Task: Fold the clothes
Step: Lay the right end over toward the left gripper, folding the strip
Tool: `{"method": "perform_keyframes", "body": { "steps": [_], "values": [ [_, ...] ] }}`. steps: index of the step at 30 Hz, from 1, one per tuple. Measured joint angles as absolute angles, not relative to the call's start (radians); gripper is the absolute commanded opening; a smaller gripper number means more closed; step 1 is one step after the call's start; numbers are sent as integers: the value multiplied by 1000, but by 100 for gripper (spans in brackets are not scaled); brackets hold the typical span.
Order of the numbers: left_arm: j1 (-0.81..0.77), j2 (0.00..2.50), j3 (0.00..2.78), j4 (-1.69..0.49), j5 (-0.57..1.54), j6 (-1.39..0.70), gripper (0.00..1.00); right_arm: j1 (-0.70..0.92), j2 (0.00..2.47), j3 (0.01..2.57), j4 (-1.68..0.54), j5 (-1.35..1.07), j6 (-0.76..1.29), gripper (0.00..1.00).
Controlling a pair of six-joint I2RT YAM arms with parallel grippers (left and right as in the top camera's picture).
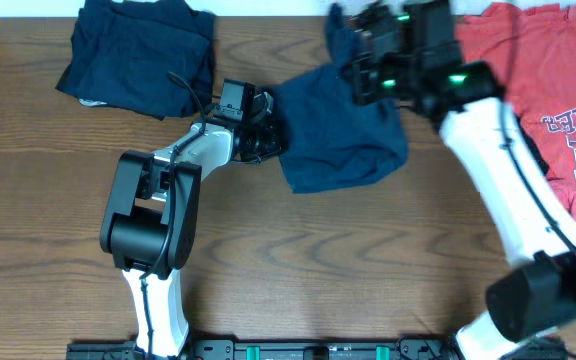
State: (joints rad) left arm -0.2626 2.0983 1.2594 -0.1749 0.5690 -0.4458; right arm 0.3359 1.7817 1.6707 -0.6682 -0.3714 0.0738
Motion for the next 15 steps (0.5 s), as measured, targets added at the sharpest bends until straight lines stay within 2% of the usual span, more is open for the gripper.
{"method": "perform_keyframes", "body": {
  "steps": [13,15],
  "values": [
    [-263,2098,1260,-175,569,-449,6,409,1999,1671,-574,-369,110,1],
    [-263,2098,1260,-176,569,-449,6,409,2016,1671,-572,-369,117,5]
  ]
}}
